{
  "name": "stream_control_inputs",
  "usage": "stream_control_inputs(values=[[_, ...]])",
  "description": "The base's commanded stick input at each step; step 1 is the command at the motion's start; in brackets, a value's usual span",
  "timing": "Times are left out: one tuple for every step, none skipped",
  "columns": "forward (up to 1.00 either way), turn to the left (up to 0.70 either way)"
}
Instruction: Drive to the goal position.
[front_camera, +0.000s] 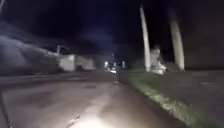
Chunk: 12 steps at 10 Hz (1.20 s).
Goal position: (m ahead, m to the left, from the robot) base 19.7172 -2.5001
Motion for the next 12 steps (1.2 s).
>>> stream_control_inputs(values=[[0.7,-0.35],[0.7,-0.35],[0.7,-0.35],[0.7,-0.29],[0.7,-0.16],[0.7,0.0],[0.7,0.0],[0.7,0.0],[0.7,0.0],[0.7,0.0],[0.7,0.0],[0.7,0.0]])
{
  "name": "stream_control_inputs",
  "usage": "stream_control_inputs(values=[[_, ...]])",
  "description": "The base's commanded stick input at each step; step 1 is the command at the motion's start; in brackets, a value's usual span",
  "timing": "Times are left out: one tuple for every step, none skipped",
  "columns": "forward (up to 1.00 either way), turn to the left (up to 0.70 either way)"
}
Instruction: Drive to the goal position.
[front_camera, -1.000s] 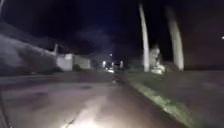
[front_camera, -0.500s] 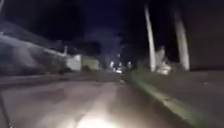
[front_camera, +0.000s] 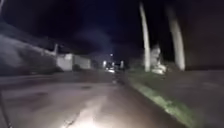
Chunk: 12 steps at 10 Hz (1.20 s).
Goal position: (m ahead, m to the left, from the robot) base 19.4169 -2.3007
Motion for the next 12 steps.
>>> stream_control_inputs(values=[[0.7,0.0],[0.7,0.0],[0.7,0.0],[0.7,0.0],[0.7,-0.1],[0.7,-0.28],[0.7,-0.35],[0.7,-0.35],[0.7,-0.35],[0.7,-0.35],[0.7,-0.25],[0.7,0.0]])
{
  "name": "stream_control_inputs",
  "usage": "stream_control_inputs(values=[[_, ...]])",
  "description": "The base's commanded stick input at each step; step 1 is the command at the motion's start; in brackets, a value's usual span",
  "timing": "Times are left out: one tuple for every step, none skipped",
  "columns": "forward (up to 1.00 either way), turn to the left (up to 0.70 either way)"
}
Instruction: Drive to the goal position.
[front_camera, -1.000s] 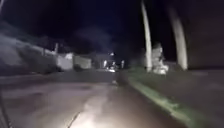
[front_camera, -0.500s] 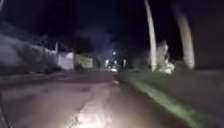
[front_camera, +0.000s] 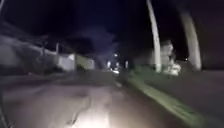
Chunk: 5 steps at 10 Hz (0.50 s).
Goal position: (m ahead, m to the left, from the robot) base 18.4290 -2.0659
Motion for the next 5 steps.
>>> stream_control_inputs(values=[[0.7,0.0],[0.7,0.0],[0.7,0.0],[0.7,0.0],[0.7,0.0]])
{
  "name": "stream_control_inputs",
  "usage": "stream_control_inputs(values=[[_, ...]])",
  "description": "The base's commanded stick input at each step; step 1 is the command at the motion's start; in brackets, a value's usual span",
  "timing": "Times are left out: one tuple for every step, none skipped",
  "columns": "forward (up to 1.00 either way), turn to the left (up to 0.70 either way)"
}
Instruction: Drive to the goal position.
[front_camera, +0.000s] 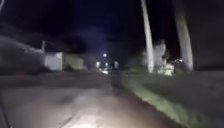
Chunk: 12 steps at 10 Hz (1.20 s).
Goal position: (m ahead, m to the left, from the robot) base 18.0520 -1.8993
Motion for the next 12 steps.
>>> stream_control_inputs(values=[[0.7,0.0],[0.7,0.0],[0.7,0.0],[0.7,0.0],[0.7,0.0],[0.7,0.0],[0.7,0.0],[0.7,0.0],[0.7,0.0],[0.7,0.0],[0.7,0.0],[0.7,0.0]])
